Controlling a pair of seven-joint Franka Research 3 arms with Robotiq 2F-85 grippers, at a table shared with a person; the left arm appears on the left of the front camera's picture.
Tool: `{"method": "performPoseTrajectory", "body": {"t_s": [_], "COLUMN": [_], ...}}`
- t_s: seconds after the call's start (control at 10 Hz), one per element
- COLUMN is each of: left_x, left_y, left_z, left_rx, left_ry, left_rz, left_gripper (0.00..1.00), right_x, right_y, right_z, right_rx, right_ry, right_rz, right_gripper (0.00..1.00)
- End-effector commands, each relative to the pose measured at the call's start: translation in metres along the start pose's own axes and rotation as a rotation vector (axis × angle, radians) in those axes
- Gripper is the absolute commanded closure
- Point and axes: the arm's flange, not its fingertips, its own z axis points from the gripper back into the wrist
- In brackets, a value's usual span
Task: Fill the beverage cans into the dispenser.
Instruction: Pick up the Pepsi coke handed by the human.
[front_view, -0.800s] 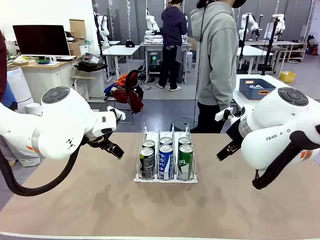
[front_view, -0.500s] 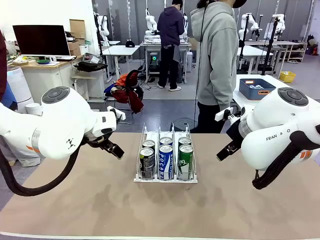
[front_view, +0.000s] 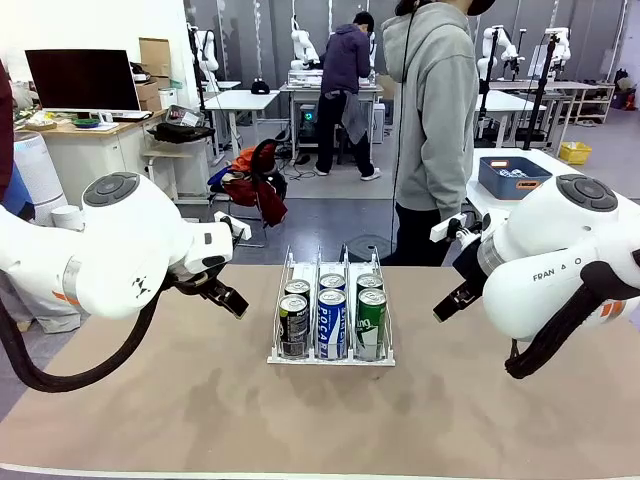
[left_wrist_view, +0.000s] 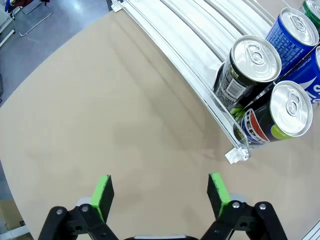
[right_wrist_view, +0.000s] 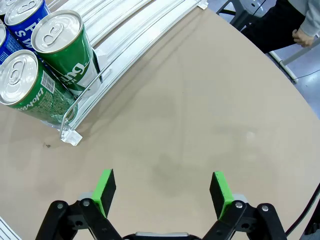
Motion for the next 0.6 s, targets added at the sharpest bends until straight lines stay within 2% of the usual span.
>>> {"method": "performPoseTrajectory", "body": {"t_s": [0.0,0.4,0.5], "left_x": [-0.0002,-0.0002,0.0], "left_y": [0.0004,0.0004,0.0], "left_z": [0.0,0.0,0.0], "left_rx": [0.0,0.0,0.0], "left_ry": [0.0,0.0,0.0], "left_rz": [0.001,0.001,0.0], "left_gripper": [0.0,0.0,0.0], "right_x": [0.0,0.0,0.0005], "right_y": [-0.0001,0.0,0.0062], "right_z": [0.0,0.0,0.0077], "right_rx": [0.0,0.0,0.025], "right_ry": [0.0,0.0,0.033], "right_rz": [-0.001,0.0,-0.005], "right_gripper": [0.0,0.0,0.0]}}
